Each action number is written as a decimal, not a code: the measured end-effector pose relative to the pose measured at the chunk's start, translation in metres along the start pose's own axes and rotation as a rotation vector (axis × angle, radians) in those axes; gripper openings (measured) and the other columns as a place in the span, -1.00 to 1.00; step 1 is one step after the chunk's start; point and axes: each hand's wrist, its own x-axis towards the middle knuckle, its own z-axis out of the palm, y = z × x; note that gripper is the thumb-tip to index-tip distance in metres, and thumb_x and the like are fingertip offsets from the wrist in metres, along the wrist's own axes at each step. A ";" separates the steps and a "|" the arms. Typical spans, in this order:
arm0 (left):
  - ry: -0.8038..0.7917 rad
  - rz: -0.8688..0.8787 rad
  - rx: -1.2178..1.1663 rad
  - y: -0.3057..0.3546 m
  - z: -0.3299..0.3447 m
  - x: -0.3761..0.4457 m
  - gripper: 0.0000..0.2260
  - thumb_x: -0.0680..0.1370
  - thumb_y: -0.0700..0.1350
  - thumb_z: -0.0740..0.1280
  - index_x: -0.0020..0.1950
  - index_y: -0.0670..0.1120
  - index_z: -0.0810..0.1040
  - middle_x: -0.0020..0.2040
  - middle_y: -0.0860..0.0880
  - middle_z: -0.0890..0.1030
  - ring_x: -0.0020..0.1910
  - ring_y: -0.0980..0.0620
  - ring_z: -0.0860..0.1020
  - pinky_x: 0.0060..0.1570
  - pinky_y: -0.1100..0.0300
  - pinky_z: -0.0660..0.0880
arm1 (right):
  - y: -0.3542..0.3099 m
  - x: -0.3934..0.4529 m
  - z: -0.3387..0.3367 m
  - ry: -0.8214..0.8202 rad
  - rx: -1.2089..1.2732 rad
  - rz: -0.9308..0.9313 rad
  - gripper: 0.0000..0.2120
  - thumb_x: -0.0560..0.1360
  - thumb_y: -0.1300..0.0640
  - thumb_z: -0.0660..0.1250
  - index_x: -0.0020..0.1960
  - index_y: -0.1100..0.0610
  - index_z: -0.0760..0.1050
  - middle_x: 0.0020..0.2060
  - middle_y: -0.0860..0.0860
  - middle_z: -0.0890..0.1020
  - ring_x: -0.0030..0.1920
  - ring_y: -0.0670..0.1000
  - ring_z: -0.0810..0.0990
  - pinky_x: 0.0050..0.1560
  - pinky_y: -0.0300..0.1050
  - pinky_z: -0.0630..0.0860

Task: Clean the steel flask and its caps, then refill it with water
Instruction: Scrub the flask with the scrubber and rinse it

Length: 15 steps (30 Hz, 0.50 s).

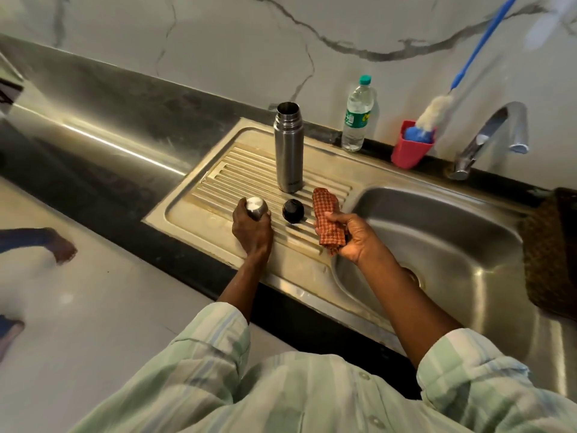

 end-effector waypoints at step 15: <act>-0.209 0.354 0.097 0.032 0.022 -0.036 -0.49 0.54 -0.14 0.41 0.46 -0.18 0.37 0.44 -0.20 0.38 0.43 -0.15 0.34 0.46 0.02 0.27 | 0.004 -0.003 -0.010 0.018 -0.077 -0.048 -0.80 0.46 0.36 0.32 0.07 0.24 0.54 -0.14 0.15 0.65 -0.11 0.12 0.63 0.00 0.09 0.57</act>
